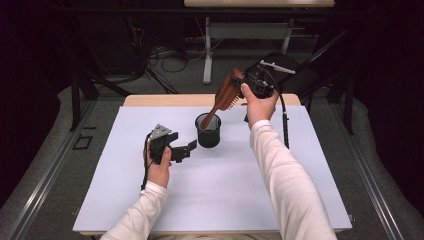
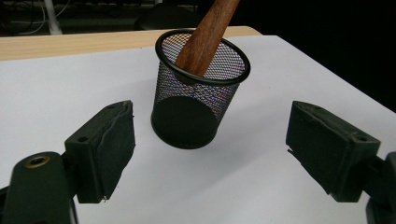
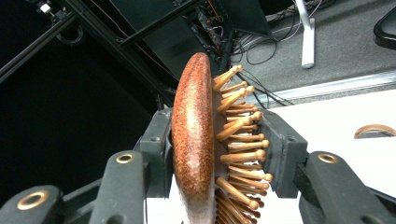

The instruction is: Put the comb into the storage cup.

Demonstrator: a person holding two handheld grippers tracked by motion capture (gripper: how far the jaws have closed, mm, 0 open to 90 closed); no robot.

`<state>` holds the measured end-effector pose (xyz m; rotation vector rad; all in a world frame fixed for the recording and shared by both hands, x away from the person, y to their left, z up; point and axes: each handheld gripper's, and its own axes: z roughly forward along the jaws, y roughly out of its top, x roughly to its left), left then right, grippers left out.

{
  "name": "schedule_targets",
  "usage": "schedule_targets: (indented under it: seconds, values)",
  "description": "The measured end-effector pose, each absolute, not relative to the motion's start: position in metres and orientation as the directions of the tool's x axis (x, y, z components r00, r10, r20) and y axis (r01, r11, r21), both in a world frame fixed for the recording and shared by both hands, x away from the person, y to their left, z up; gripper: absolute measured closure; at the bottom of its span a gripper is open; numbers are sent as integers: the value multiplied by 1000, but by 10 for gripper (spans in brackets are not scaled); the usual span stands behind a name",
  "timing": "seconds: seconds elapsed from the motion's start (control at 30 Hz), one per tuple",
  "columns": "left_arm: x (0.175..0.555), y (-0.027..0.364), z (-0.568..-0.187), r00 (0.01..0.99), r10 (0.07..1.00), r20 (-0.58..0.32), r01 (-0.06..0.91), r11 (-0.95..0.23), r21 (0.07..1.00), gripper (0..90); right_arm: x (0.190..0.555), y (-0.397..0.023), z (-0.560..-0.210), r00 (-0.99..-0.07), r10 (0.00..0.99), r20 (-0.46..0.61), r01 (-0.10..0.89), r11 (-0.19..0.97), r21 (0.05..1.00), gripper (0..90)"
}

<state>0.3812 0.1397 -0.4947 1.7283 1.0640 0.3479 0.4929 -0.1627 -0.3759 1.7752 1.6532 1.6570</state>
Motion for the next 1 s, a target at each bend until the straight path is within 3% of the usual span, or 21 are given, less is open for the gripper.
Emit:
schedule_targets:
  seconds: [1.0]
  values:
    - [383, 142, -496, 558, 789, -258, 501, -72, 863, 157, 495, -153, -399, -246, 792, 558, 589, -335, 736, 510]
